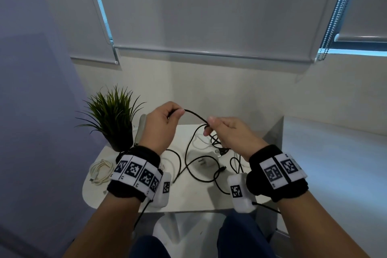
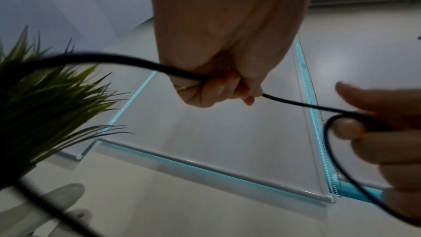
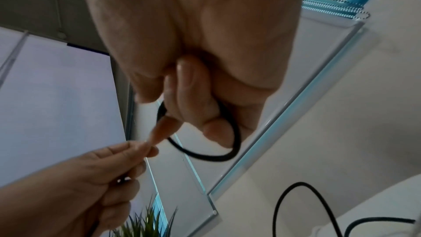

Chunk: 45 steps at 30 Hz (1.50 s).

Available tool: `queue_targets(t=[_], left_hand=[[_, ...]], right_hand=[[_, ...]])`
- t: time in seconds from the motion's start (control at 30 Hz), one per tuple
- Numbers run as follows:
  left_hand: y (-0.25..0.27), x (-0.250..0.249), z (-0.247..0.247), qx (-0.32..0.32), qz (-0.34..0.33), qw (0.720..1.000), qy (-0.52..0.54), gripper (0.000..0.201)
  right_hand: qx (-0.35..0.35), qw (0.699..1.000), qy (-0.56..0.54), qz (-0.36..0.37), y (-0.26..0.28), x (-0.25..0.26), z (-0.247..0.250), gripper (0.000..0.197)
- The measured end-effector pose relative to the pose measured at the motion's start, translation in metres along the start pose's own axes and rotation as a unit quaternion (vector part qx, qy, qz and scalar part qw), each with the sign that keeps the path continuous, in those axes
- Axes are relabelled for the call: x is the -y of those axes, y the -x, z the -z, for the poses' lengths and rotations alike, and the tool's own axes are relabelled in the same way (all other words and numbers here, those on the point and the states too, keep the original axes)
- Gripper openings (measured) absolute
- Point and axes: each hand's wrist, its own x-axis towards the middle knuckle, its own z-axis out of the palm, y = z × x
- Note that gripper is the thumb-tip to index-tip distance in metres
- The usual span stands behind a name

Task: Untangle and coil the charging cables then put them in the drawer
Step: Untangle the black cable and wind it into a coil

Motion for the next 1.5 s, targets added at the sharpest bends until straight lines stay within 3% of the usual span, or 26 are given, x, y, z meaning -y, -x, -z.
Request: queue_targets(t=[0.07,0.2,0.27,0.5,0.57,0.63,0.73,0.83,0.97,1.1,1.17,1.27,1.4,1.5], left_hand=[[-0.002,0.005,0.0,-0.001,0.006,0.999,-0.031,0.013],[0.007,0.001,-0.004,0.048,0.008,0.996,-0.073,0.022],[0.016,-0.002,-0.008,0.1,-0.005,0.99,-0.103,0.025],[0.032,-0.008,-0.018,0.285,0.018,0.958,-0.027,0.026],[0.034,-0.011,-0.015,0.314,0.018,0.949,-0.01,0.022],[0.034,-0.014,-0.011,0.324,0.024,0.946,-0.001,0.02],[0.031,-0.018,-0.006,0.31,0.007,0.951,-0.01,0.016],[0.026,-0.017,-0.003,0.232,-0.032,0.972,-0.028,0.015],[0.02,-0.012,0.002,0.084,-0.088,0.984,-0.134,0.015],[0.013,0.002,0.005,0.002,-0.065,0.99,-0.123,0.024],[0.011,0.011,0.005,-0.007,-0.053,0.988,-0.144,0.027],[0.014,0.014,0.001,0.018,-0.031,0.987,-0.154,0.025],[0.028,0.01,-0.013,0.159,-0.016,0.978,-0.134,0.034],[0.036,0.007,-0.021,0.275,0.004,0.953,-0.126,0.037]], right_hand=[[0.011,1.0,-0.028,0.009,0.002,0.002,0.001,0.042],[-0.026,0.981,-0.193,0.001,0.002,0.016,0.008,0.046],[-0.049,0.968,-0.247,0.007,0.003,0.025,0.01,0.048],[-0.063,0.909,-0.409,0.041,-0.001,0.024,0.013,0.027],[-0.09,0.913,-0.395,0.045,-0.004,0.018,0.013,0.021],[-0.132,0.945,-0.291,0.063,-0.008,0.013,0.011,0.02],[-0.158,0.982,-0.049,0.092,-0.009,0.009,0.008,0.02],[-0.085,0.983,0.147,0.067,-0.006,0.006,0.007,0.018],[0.018,0.988,0.152,-0.014,0.002,0.011,0.003,0.024],[0.039,0.988,0.151,-0.017,0.004,0.007,0.001,0.042],[0.033,0.995,0.098,-0.011,0.003,0.003,0.001,0.044],[-0.017,0.997,-0.07,-0.004,0.0,0.009,0.001,0.044],[-0.077,0.963,-0.259,0.011,-0.001,0.023,0.007,0.037],[-0.117,0.923,-0.366,0.004,-0.002,0.026,0.01,0.035]])
